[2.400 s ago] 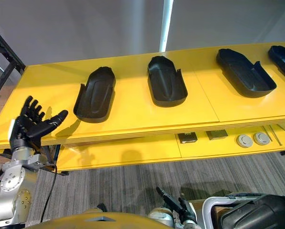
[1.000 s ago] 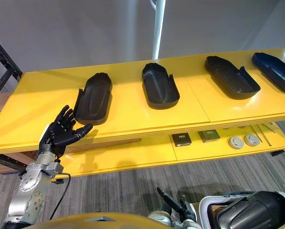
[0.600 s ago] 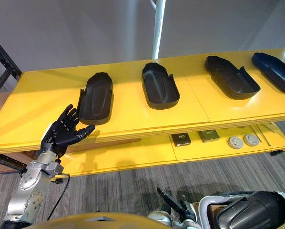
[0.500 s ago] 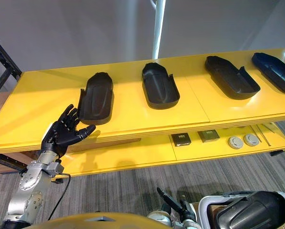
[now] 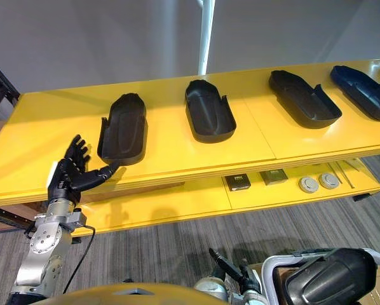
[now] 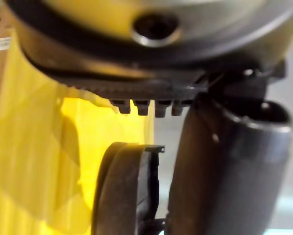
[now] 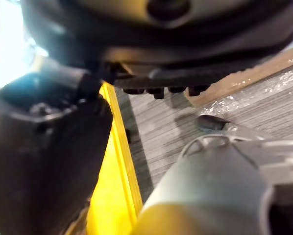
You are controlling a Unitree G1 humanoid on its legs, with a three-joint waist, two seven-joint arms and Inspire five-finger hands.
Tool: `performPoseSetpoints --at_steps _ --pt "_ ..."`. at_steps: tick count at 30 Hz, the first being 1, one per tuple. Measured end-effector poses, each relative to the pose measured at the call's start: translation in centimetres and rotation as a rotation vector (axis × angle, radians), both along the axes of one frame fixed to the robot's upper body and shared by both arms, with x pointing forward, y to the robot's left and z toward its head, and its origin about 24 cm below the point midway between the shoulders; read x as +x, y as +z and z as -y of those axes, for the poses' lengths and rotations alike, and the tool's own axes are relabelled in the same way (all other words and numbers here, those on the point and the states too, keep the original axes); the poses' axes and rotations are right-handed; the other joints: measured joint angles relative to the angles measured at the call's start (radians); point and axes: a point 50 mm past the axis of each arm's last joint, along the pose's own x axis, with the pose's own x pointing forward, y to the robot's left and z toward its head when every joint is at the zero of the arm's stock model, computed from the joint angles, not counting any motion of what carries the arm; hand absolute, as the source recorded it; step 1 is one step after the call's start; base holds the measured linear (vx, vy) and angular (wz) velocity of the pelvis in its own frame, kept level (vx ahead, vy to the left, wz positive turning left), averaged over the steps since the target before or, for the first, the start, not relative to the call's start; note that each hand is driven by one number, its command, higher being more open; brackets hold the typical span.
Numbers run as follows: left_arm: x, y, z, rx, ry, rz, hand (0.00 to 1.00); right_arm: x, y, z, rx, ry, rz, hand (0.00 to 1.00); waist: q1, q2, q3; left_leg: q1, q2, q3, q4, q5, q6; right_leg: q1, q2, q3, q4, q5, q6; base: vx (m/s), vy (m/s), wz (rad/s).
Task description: Walk over and take three plastic housings, then place them on the shelf
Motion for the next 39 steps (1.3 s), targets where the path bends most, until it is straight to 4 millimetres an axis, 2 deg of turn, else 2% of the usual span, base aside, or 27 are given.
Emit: performPoseSetpoints --at_steps 1,4,7,9,16,20,22,27,34,39 --pt "-0.2 0.8 0.2 -0.036 -0.024 0.057 0.0 -0.4 -0.1 0.1 0.0 -0.012 -0.016 1.0 0.001 0.002 0.002 -0.001 -0.001 0.0 0.0 0.0 0.0 -0.001 0.0 0.0 0.0 0.0 0.0 0.0 0.0 0.0" --pt "-0.6 3.6 1.3 -0.103 -0.149 0.232 0.0 -0.8 -0.2 0.2 0.001 -0.028 -0.032 1.0 0.013 0.013 0.007 -0.001 0.0 0.009 0.001 0.0 -0.001 -0.001 0.001 0.0 0.0 -0.001 0.0 0.0 0.0 0.0" --pt "-0.8 5.0 2.1 -0.086 -0.252 0.314 0.0 -0.4 -0.2 0.2 0.0 -0.025 -0.019 1.0 0.015 0.025 0.004 -0.001 0.0 0.014 0.001 -0.001 0.0 -0.001 0.001 0.0 0.0 -0.002 0.0 0.0 0.0 0.0" --pt "-0.9 5.1 2.4 -0.121 -0.299 0.335 0.0 0.1 -0.1 0.2 0.002 -0.021 -0.007 1.0 0.014 0.032 0.006 -0.001 0.001 0.015 0.004 -0.002 0.001 0.0 0.001 0.0 0.0 -0.003 0.0 0.0 0.001 -0.02" --pt "-2.6 3.3 2.9 -0.336 -0.404 0.312 0.0 0.2 -0.1 0.3 0.002 -0.021 -0.001 1.0 0.019 0.038 0.01 -0.01 0.003 0.014 0.021 -0.016 0.004 0.001 -0.001 -0.003 0.0 -0.007 0.001 0.01 0.007 0.01" --pt "-2.8 2.9 4.2 -0.358 -0.495 0.282 0.0 0.2 0.0 0.4 0.0 -0.026 0.0 1.0 0.039 0.039 0.009 -0.013 0.003 0.012 0.022 -0.016 0.004 0.001 -0.001 -0.005 0.0 -0.008 0.002 0.01 0.005 0.02" --pt "-2.8 2.4 4.6 -0.341 -0.501 0.236 0.0 0.2 0.0 0.5 -0.001 -0.024 0.002 1.0 0.04 0.04 0.009 -0.013 0.003 0.012 0.022 -0.016 0.004 0.001 -0.001 -0.006 0.0 -0.008 0.002 0.0 0.0 0.0" --pt "-3.1 -0.6 4.5 -0.288 -0.47 0.039 0.0 0.2 0.0 0.5 0.001 -0.024 -0.008 1.0 0.037 0.046 0.006 -0.014 0.003 0.012 0.021 -0.017 0.003 0.0 -0.001 -0.007 0.0 -0.012 0.004 0.0 0.0 0.0" --pt "-4.3 -2.2 5.1 -0.23 -0.484 -0.101 0.0 0.0 -0.1 0.8 -0.009 -0.03 -0.02 1.0 0.04 0.056 0.0 -0.022 0.003 0.008 0.021 -0.017 0.003 -0.003 -0.002 -0.014 0.001 -0.014 0.007 0.0 0.004 0.02" --pt "-4.3 -2.6 5.4 -0.159 -0.463 -0.147 0.0 0.1 0.0 1.2 -0.02 -0.028 -0.021 1.0 0.04 0.067 -0.006 -0.031 0.004 0.006 0.024 -0.017 0.003 -0.013 -0.002 -0.014 0.007 -0.016 0.005 0.0 0.0 0.0"
